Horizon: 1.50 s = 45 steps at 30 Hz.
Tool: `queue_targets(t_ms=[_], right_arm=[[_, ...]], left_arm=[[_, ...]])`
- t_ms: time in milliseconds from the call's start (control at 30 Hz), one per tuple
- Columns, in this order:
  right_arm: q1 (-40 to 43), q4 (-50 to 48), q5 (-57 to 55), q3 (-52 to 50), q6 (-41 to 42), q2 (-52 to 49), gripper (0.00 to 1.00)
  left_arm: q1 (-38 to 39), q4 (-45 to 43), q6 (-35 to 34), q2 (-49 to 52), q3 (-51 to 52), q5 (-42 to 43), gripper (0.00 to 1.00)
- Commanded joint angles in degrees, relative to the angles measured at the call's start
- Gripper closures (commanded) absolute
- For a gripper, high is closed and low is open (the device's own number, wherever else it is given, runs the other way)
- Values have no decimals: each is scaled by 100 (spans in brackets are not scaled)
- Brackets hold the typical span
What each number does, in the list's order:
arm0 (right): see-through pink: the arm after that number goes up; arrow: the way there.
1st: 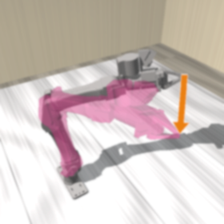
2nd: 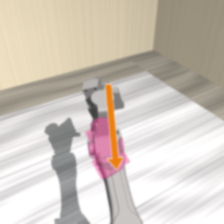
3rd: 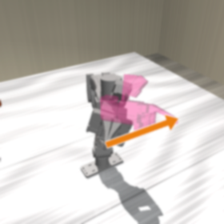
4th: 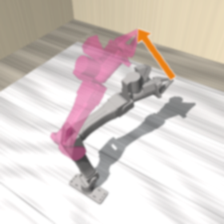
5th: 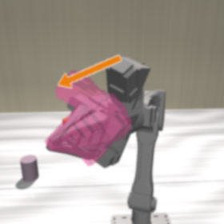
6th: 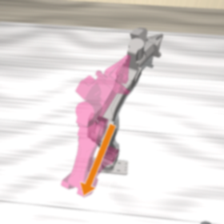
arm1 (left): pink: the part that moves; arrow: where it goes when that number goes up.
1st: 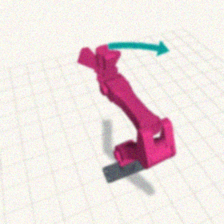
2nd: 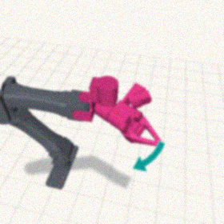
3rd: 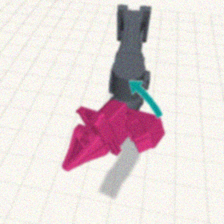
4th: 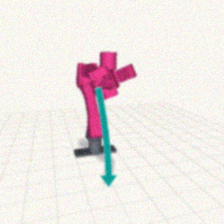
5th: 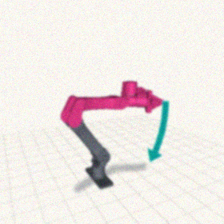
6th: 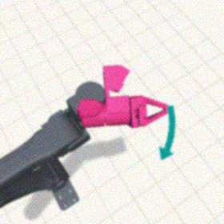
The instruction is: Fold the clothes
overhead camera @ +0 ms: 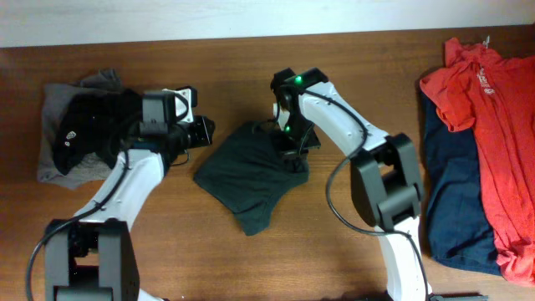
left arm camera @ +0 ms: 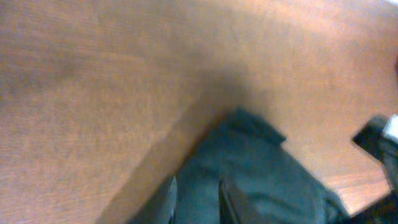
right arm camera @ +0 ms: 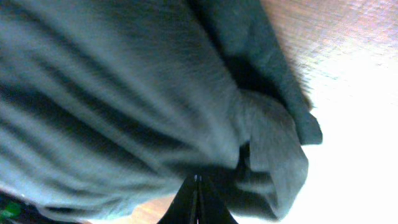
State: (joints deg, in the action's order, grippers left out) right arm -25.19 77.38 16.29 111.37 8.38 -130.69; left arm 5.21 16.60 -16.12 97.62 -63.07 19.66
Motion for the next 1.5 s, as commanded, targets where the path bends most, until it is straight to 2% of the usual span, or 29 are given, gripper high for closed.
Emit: queue_targets(t_ms=[0, 67, 133, 200, 300, 467, 500, 633, 767, 867, 900, 967, 1033, 1067, 1200, 1333, 1400, 1467], right_arm=[[-13, -26, -50, -2, -393, 361, 96], [52, -63, -50, -4, -391, 361, 96], [136, -227, -46, -4, -389, 361, 96], [203, -354, -33, -4, -389, 361, 96], [240, -409, -20, -4, -363, 361, 96], [240, -337, -2, -4, -365, 361, 96], [240, -337, -2, -4, -365, 361, 96], [240, -415, 70, -4, -350, 361, 96], [238, -527, 181, -4, -348, 361, 96], [240, -656, 258, -4, -350, 361, 96], [240, -719, 260, -4, -354, 361, 96], [238, -938, 286, -4, -540, 361, 95], [234, -1099, 407, -7, -807, 358, 95], [227, -1178, 455, -11, -901, 358, 95], [225, -1506, 450, -160, -903, 317, 95], [223, -1502, 776, -210, -903, 37, 95], [223, -1467, 1049, -210, -901, -107, 95], [225, -1445, 1115, -210, -800, -262, 95]], left_arm=[[-107, 1303, -24, -105, -671, 151, 75], [-116, 2192, 15, -114, -796, 155, 76], [-63, 2820, 170, -79, -717, 153, 98], [35, 2975, 428, -66, -461, 66, 100], [208, 2551, 433, -44, 116, -310, 100], [339, 791, 553, 273, 1137, -319, 100], [306, 675, 553, 391, 1134, -315, 100], [46, 269, 682, 879, 868, -291, 100], [-160, -7, 680, 1491, -107, 595, 100], [-129, 284, 680, 1794, -973, 1128, 99], [-92, 553, 684, 1834, -1263, 1110, 98], [-33, 1220, 835, 1838, -1792, 1073, 76], [-31, 1869, 857, 1825, -2170, 1054, 61], [-57, 2181, 855, 1812, -2332, 1051, 57], [-313, 3296, 852, 1694, -2726, 1054, 50], [-813, 4140, 848, 1639, -2704, 872, 45], [-1093, 4315, 848, 1641, -2562, 802, 37], [-1366, 4334, 850, 1641, -2251, 870, 22]])
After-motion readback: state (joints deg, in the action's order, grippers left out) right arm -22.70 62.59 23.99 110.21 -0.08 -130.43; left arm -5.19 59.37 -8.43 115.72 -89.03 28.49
